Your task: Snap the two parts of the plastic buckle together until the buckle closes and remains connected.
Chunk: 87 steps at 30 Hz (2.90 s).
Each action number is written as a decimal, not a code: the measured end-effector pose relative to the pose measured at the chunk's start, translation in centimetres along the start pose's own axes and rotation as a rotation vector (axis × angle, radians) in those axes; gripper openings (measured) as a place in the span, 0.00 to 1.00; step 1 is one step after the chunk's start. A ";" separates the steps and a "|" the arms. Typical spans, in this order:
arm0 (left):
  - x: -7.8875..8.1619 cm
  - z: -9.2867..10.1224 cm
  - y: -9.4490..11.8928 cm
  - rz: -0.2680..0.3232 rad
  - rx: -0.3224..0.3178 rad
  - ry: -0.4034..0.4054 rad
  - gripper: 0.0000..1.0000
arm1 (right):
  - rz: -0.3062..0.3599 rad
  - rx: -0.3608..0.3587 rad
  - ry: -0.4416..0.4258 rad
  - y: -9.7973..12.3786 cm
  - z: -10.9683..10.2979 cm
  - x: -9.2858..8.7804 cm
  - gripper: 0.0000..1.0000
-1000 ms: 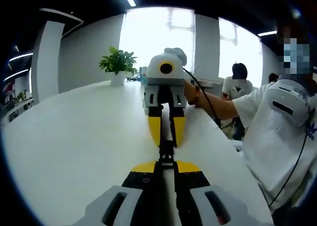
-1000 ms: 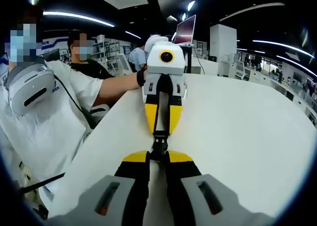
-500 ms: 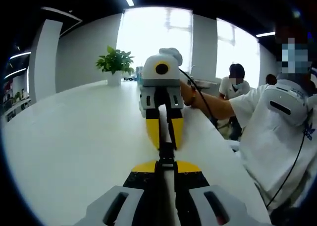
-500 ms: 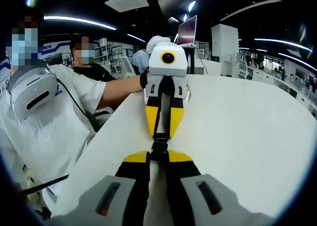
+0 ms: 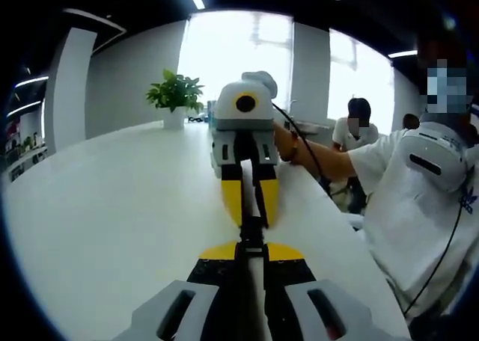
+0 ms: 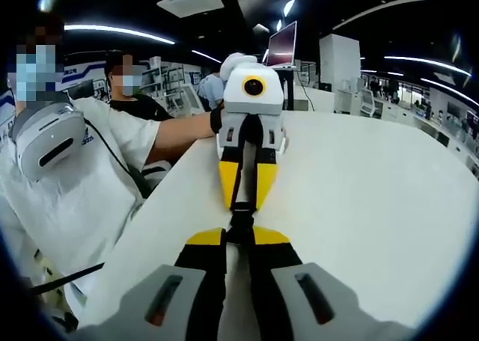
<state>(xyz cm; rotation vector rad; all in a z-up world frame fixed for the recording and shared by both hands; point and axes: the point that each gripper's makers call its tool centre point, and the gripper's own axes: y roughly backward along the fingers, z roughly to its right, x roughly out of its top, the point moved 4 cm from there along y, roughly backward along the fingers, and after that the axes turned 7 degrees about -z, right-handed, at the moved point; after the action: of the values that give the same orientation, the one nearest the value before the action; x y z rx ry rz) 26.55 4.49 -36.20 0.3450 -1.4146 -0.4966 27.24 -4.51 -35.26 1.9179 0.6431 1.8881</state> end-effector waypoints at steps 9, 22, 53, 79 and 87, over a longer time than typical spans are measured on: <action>0.3 1.2 -0.8 0.031 -0.092 -0.016 0.06 | 0.017 0.070 0.004 -1.1 -0.7 0.3 0.08; -0.3 2.4 -1.3 0.008 -0.050 -0.006 0.08 | 0.033 0.053 0.002 -1.1 -1.5 0.9 0.10; 0.9 -1.3 1.0 0.070 0.086 0.023 0.08 | 0.167 -0.193 -0.062 0.6 2.7 2.1 0.24; 0.8 -1.6 0.8 0.067 0.103 0.027 0.09 | 0.298 -0.745 -0.318 7.0 10.1 0.5 1.00; 2.2 -3.0 2.5 0.174 0.212 0.102 0.09 | 0.288 -0.788 -0.350 7.4 10.1 -0.1 1.00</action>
<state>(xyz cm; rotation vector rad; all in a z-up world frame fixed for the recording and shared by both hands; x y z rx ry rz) 29.98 5.23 -33.43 0.4080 -1.3860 -0.1845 37.80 -10.14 -31.53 1.7585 -0.4511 1.5384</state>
